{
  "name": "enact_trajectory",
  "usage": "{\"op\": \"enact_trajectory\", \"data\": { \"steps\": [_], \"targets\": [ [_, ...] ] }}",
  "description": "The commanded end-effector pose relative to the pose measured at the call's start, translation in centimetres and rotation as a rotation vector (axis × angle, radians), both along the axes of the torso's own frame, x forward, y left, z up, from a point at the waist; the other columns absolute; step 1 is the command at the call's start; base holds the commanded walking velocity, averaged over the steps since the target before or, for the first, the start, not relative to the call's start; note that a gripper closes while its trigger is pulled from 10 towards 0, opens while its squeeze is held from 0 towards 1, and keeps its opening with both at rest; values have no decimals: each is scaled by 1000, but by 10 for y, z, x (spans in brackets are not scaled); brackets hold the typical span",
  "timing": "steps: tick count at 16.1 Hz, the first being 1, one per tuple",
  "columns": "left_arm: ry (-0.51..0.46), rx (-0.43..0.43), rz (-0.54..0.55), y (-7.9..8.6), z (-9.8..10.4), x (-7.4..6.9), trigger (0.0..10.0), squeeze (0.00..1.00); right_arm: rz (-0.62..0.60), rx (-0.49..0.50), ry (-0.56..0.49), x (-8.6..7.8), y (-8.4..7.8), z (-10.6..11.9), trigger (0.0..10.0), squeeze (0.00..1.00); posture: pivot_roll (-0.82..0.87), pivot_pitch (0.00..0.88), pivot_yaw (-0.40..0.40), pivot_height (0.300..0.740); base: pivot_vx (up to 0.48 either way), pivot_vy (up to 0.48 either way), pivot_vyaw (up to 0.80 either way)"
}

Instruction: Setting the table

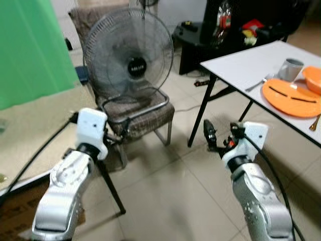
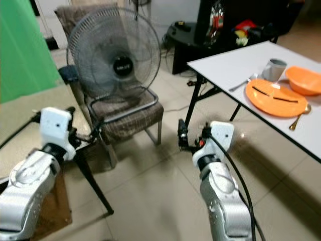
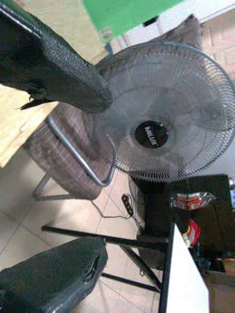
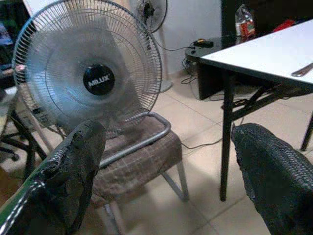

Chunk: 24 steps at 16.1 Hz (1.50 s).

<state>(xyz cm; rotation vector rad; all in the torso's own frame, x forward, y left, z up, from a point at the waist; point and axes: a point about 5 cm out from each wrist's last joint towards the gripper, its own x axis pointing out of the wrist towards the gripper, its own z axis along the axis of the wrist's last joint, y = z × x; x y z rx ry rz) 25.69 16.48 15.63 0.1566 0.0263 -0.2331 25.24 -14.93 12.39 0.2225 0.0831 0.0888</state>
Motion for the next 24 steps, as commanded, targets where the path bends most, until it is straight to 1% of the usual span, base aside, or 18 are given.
{"op": "enact_trajectory", "data": {
  "steps": [1, 2, 3, 4, 5, 7, 9, 10, 12, 13, 15, 19, 22, 24],
  "targets": [
    [10, -12, -2, -1, 0, -1, 10000, 0, 9, 6, 14, 1, 0, -1, 10000, 1000, 86, 0, 15, 740, 0, 0, 800],
    [6, -15, 11, 0, 0, -2, 10000, 0, 32, 10, 14, 2, 3, -1, 10000, 1000, 89, 0, 12, 740, 0, 0, 800],
    [5, 9, 19, 1, 0, -3, 10000, 0, 48, 14, 26, 4, 4, -2, 10000, 1000, 95, 0, 6, 740, 0, 0, 800],
    [6, 15, 21, 1, 0, -3, 10000, 0, 51, 15, 29, 5, 4, -3, 10000, 1000, 95, 0, 6, 740, 0, 0, 800],
    [4, 4, 29, 4, 0, -5, 10000, 0, 95, 18, 46, 7, 7, -6, 10000, 1000, 107, 0, 0, 740, 0, 0, 800],
    [1, 5, 34, 5, 1, -5, 10000, 0, 112, 23, 57, 8, 8, -8, 10000, 1000, 109, 0, -2, 740, 0, 0, 800],
    [4, 16, 40, 7, 0, -3, 10000, 0, 108, 29, 58, 8, 7, -7, 10000, 1000, 103, 0, 8, 740, 0, 0, 800],
    [2, 8, 36, 7, 1, -3, 10000, 0, 99, 29, 60, 7, 6, -8, 10000, 1000, 100, 0, 10, 740, 0, 0, 800],
    [8, 19, 19, 5, 0, 0, 10000, 0, 50, 41, 65, 5, 2, -10, 10000, 1000, 93, 0, 25, 740, 0, 0, 0],
    [11, 18, 18, 5, 0, 1, 10000, 0, 41, 30, 69, 4, 0, -11, 10000, 1000, 92, 0, 28, 740, 0, 0, 0],
    [17, 21, 1, 2, 0, 2, 10000, 0, 24, 44, 87, 3, 1, -13, 10000, 1000, 91, 0, 32, 740, 0, 137, 0],
    [15, 21, -1, 2, 1, 6, 10000, 0, -5, 56, 70, 4, 0, -9, 10000, 1000, 89, 0, 39, 740, 0, 358, -778],
    [11, 23, -3, 3, 3, 8, 10000, 0, 1, 60, 67, 5, 2, -9, 10000, 1000, 95, 0, 39, 740, 0, 368, -781],
    [18, 19, 8, 6, 4, 9, 10000, 0, -4, 63, 62, 6, 3, -9, 10000, 1000, 102, 0, 38, 740, 0, 371, -228]
  ]
}}
